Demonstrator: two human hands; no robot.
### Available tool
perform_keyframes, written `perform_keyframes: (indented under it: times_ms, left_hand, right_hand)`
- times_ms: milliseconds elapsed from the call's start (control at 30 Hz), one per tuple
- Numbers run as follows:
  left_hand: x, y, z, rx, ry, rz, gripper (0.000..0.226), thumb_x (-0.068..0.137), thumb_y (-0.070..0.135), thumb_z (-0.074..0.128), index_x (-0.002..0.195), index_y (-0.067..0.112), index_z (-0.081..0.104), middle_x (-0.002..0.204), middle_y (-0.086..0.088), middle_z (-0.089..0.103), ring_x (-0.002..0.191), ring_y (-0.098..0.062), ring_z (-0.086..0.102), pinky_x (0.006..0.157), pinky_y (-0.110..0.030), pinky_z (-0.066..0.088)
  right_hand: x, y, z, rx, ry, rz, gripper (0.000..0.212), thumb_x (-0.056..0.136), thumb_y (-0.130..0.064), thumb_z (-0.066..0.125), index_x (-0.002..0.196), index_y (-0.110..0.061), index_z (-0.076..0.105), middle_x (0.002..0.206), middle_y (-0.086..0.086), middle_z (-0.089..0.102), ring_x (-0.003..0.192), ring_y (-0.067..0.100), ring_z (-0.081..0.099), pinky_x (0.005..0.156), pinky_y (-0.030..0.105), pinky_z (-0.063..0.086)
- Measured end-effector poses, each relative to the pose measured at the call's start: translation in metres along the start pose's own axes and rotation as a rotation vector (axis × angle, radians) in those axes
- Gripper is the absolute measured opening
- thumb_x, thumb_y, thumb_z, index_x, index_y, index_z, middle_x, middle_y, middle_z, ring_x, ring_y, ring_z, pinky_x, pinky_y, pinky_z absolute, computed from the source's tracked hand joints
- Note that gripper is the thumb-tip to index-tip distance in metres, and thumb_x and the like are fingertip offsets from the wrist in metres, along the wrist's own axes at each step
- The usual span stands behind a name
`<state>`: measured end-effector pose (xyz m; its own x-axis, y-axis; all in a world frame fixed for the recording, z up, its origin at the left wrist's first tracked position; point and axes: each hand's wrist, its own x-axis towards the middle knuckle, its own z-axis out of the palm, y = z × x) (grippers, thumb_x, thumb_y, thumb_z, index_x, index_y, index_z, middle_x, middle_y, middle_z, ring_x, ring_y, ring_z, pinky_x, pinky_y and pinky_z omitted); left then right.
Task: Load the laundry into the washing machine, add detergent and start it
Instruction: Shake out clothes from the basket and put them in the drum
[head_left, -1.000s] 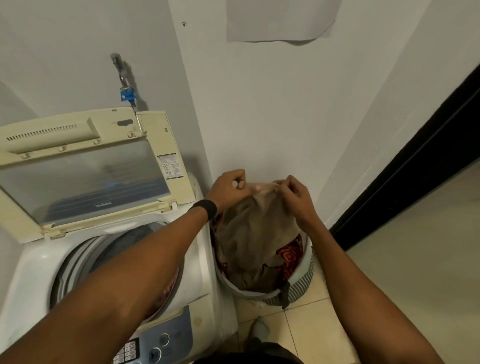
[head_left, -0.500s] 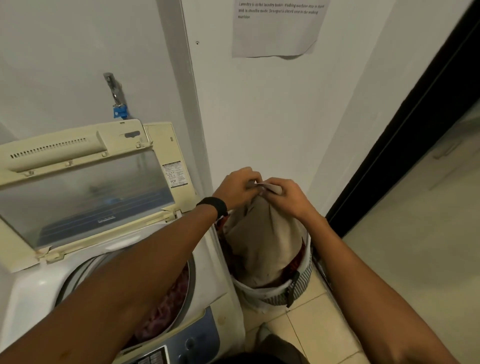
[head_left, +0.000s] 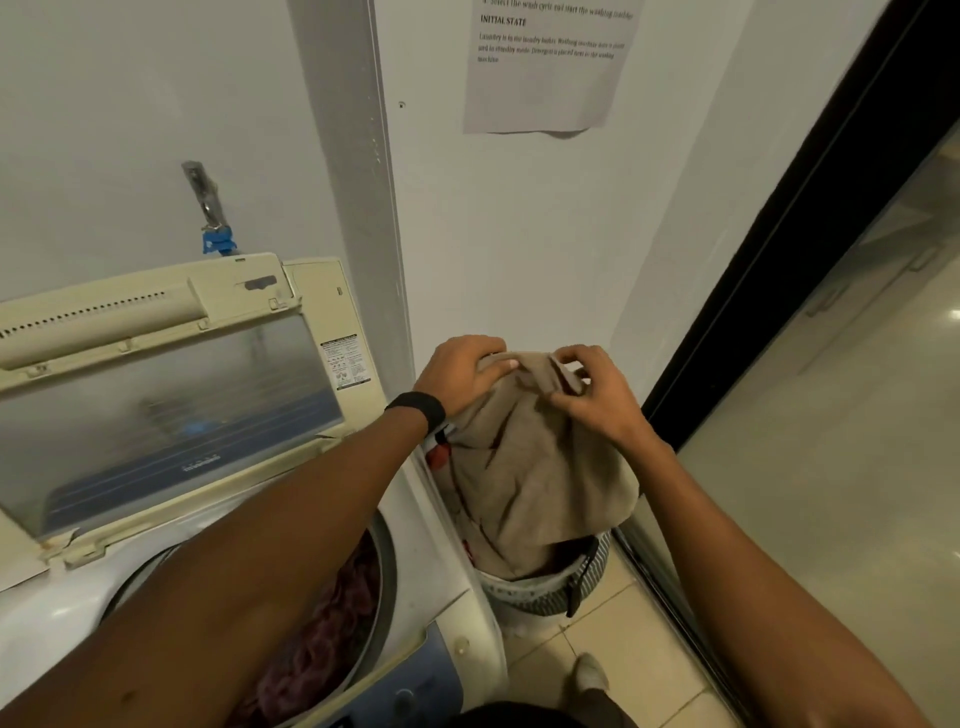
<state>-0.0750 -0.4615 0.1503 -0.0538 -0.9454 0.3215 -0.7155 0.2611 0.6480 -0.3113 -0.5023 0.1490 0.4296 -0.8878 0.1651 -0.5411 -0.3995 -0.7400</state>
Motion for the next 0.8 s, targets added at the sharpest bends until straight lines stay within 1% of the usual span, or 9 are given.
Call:
perform_keyframes:
  times_ms: [67,100,200,300,400,500,567,633,800]
  left_hand:
    - [0.004,0.011,0.003,-0.067,-0.020,0.002,0.026,0.100,0.037,0.064,0.078,0.023,0.063,0.070,0.008,0.062,0.072,-0.011,0.059,0.072,-0.036,0.049]
    - [0.005,0.016,0.004,-0.075,-0.027,0.008,0.023,0.100,0.037,0.065,0.078,0.028,0.062,0.069,0.011,0.063,0.072,-0.008,0.059,0.071,-0.033,0.048]
    - [0.006,0.016,0.002,-0.048,-0.021,-0.025,0.029,0.095,0.052,0.066,0.079,0.029,0.064,0.072,0.010,0.065,0.074,-0.010,0.061,0.070,-0.032,0.050]
    - [0.001,-0.004,-0.009,-0.028,-0.051,-0.109,0.028,0.087,0.062,0.072,0.085,0.035,0.063,0.078,0.012,0.066,0.079,-0.012,0.062,0.069,-0.027,0.046]
    - [-0.006,-0.027,-0.021,0.040,-0.083,-0.140,0.030,0.088,0.052,0.076,0.076,0.030,0.061,0.070,0.009,0.059,0.070,-0.015,0.056,0.064,-0.029,0.038]
    - [-0.009,-0.037,-0.023,0.013,-0.079,-0.131,0.041,0.093,0.044,0.072,0.065,0.020,0.053,0.063,0.002,0.051,0.063,-0.017,0.049,0.062,-0.031,0.031]
    - [-0.010,-0.039,-0.023,0.005,-0.020,-0.136,0.034,0.093,0.044,0.065,0.077,0.014,0.060,0.076,-0.004,0.058,0.075,-0.021,0.053,0.069,-0.033,0.036]
    - [-0.012,-0.040,-0.022,-0.072,0.029,-0.191,0.029,0.097,0.040,0.062,0.089,0.012,0.059,0.087,-0.005,0.059,0.083,-0.021,0.053,0.074,-0.033,0.040]
    - [-0.016,-0.041,-0.021,-0.249,0.174,-0.325,0.025,0.102,0.035,0.062,0.094,0.012,0.056,0.079,0.000,0.052,0.072,-0.015,0.047,0.067,-0.026,0.038]
  right_hand:
    - [0.004,-0.012,0.011,0.071,-0.084,-0.062,0.053,0.083,-0.025,0.080,0.131,-0.027,0.059,0.129,-0.012,0.061,0.113,0.002,0.058,0.093,0.020,0.050]
    - [0.005,-0.018,0.015,0.088,-0.082,-0.088,0.047,0.088,-0.026,0.078,0.131,-0.028,0.060,0.125,-0.014,0.064,0.111,0.000,0.060,0.092,0.019,0.050]
    - [0.012,-0.025,0.019,0.068,-0.026,-0.135,0.016,0.099,-0.027,0.064,0.114,-0.024,0.070,0.104,-0.014,0.071,0.097,0.003,0.064,0.086,0.022,0.050]
    - [0.014,-0.015,0.004,0.077,0.041,-0.087,0.013,0.100,-0.020,0.060,0.104,-0.024,0.072,0.098,-0.014,0.072,0.095,0.002,0.064,0.084,0.019,0.048]
    - [0.014,0.002,-0.013,0.090,0.153,0.031,0.016,0.098,-0.018,0.058,0.097,-0.026,0.071,0.096,-0.013,0.071,0.093,0.003,0.064,0.080,0.019,0.045]
    - [0.012,0.010,-0.019,0.089,0.222,0.104,0.016,0.099,-0.021,0.054,0.101,-0.022,0.070,0.096,-0.012,0.069,0.091,0.005,0.062,0.076,0.021,0.046]
    - [0.012,0.009,-0.018,0.100,0.312,0.155,0.016,0.100,-0.024,0.052,0.101,-0.020,0.067,0.094,-0.008,0.067,0.087,0.010,0.061,0.075,0.027,0.047]
    - [0.014,0.008,-0.016,0.114,0.375,0.202,0.016,0.100,-0.026,0.051,0.098,-0.019,0.065,0.092,-0.004,0.066,0.086,0.018,0.060,0.075,0.034,0.046]
    - [0.013,0.003,-0.017,0.170,0.480,0.292,0.017,0.100,-0.026,0.046,0.097,-0.016,0.059,0.087,-0.004,0.062,0.083,0.018,0.057,0.074,0.037,0.045]
